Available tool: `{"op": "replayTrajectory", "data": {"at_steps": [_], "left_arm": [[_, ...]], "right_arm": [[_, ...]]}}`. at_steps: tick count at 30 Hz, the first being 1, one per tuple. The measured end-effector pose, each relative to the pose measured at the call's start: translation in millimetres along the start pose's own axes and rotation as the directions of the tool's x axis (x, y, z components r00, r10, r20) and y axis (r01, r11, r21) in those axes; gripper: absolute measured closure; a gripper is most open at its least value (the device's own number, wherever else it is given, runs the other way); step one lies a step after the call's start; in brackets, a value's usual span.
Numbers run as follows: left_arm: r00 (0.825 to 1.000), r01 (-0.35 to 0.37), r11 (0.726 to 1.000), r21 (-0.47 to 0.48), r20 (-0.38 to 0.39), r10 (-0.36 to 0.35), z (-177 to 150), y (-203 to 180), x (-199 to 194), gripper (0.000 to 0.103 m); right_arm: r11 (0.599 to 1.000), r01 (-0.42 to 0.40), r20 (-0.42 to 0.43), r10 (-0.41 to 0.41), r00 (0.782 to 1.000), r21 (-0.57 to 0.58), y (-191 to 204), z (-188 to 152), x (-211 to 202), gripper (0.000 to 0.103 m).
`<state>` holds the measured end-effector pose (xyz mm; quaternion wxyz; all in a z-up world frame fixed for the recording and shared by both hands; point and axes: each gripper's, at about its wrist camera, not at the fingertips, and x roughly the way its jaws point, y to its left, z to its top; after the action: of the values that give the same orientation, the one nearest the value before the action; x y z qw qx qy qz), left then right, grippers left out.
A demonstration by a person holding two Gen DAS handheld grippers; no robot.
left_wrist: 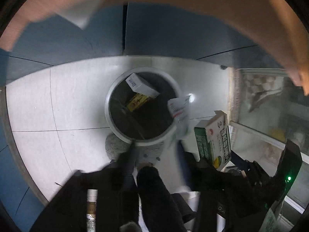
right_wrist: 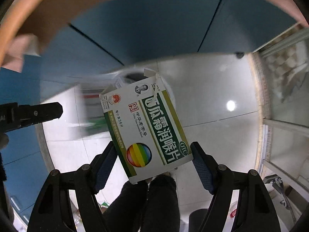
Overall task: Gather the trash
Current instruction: 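Carry both items over the trash bin and open both tools, then move both tools back over the checkered cloth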
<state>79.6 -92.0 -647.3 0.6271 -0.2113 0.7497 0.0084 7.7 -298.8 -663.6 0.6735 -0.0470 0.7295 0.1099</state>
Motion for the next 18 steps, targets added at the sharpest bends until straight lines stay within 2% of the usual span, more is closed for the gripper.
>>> {"op": "replayTrajectory", "data": {"at_steps": [1, 3, 4, 5, 6, 10, 13, 18], "left_arm": [[1.000, -0.014, 1.000, -0.007, 0.008, 0.014, 0.3, 1.7, 5.0, 0.026], [0.999, -0.045, 0.999, -0.025, 0.023, 0.045, 0.7, 8.4, 12.9, 0.013], [0.998, -0.057, 0.998, -0.034, 0.026, 0.058, 0.5, 11.8, 15.5, 0.005], [0.997, -0.075, 0.996, -0.043, 0.030, 0.076, -0.8, 15.6, 16.5, 0.002], [0.995, -0.093, 0.995, -0.048, 0.035, 0.094, -2.4, 20.3, 17.3, 0.000], [0.982, -0.171, 0.984, -0.058, 0.070, 0.175, -12.7, 32.8, 11.2, 0.000], [0.961, -0.252, 0.965, -0.073, 0.100, 0.258, -24.0, 33.1, 2.2, 0.000], [0.938, -0.311, 0.946, -0.094, 0.128, 0.321, -46.3, 34.8, -19.3, 0.000]], "right_arm": [[1.000, 0.004, -0.016, -0.004, 1.000, -0.012, 2.1, 4.6, 14.5, 0.025], [0.999, 0.008, -0.048, -0.010, 0.999, -0.031, 7.5, 13.0, 36.4, 0.024], [0.999, 0.007, -0.055, -0.009, 0.998, -0.034, 8.3, 13.9, 43.3, 0.017], [0.999, 0.006, -0.059, -0.009, 0.998, -0.041, 9.6, 15.2, 48.2, 0.010], [0.999, 0.001, -0.059, -0.003, 0.998, -0.045, 10.1, 17.8, 50.4, 0.000], [0.999, -0.018, -0.043, 0.017, 0.999, -0.030, 11.5, 18.1, 51.8, 0.000], [1.000, 0.007, -0.033, -0.007, 0.999, -0.006, 4.2, 19.3, 43.3, 0.000], [0.998, 0.050, -0.027, -0.049, 0.998, 0.038, -4.6, 15.1, 15.8, 0.000]]}}
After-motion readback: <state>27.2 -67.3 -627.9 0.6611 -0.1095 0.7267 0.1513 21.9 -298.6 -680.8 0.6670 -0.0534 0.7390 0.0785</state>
